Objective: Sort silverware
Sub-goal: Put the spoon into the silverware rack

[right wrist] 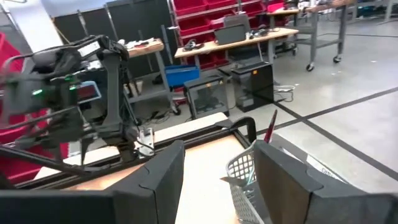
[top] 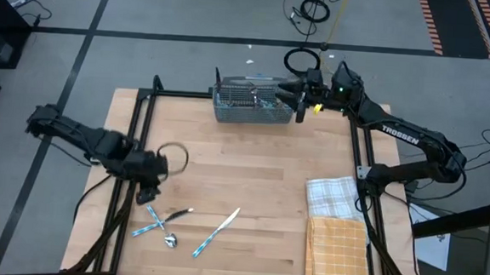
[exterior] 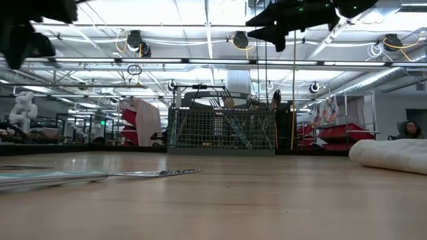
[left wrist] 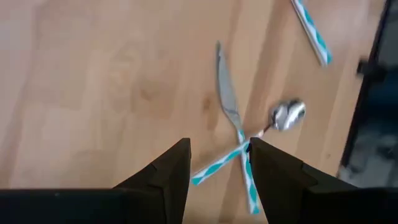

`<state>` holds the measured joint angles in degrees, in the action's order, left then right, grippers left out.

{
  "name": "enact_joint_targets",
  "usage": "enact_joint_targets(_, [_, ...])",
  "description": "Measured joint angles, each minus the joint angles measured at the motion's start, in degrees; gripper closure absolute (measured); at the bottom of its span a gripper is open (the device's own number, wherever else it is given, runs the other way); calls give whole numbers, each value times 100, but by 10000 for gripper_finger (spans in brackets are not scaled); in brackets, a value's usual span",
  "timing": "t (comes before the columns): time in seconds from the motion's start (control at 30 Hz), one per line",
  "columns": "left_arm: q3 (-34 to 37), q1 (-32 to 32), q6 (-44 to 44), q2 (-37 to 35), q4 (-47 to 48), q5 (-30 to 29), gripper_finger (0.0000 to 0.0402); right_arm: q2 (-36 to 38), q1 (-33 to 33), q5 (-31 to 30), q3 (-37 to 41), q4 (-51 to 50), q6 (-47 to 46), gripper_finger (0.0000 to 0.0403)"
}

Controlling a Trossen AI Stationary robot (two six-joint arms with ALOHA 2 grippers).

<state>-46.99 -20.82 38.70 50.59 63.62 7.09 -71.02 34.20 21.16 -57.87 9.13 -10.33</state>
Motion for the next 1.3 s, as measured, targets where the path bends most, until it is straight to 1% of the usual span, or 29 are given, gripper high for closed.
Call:
enact_joint_targets(0.13, [224, -892, 2, 317, -448, -468, 233, 0, -136, -71, 0, -4, 3, 222])
enact_joint_targets(0.27, [274, -1549, -185, 859, -1040, -816, 233, 0, -266, -311, 0, -7, 52, 222])
enact_joint_targets(0.43, [276, -2203, -615, 1436, -1123, -1025, 233, -2, -340, -324, 0, -37, 55, 222])
enact_joint_targets(0.53, [276, -2507, -627, 1654, -1185, -1250, 233, -2, -357, -320, 0, -68, 57, 222])
enact_joint_targets(0.6, [276, -2690, -627, 1806, -1477, -1345, 233, -2, -357, -320, 0, -80, 80, 222])
enact_joint_targets(0.73, [274, -2963, -638, 2254, -2188, -1405, 233, -2, -357, -318, 0, -79, 158, 222])
enact_joint_targets(0.87, [278, -3038, -612, 2796, -2128, -1405, 233, -4, -357, -316, 0, -81, 158, 222])
enact_joint_targets(1.03, [276, -3065, -807, 3292, -2346, -1415, 233, -4, -357, -309, 0, -83, 144, 222])
enact_joint_targets(1.3, [276, -3173, -897, 3645, -2737, -1396, 233, -4, -357, -307, 0, -139, 68, 222])
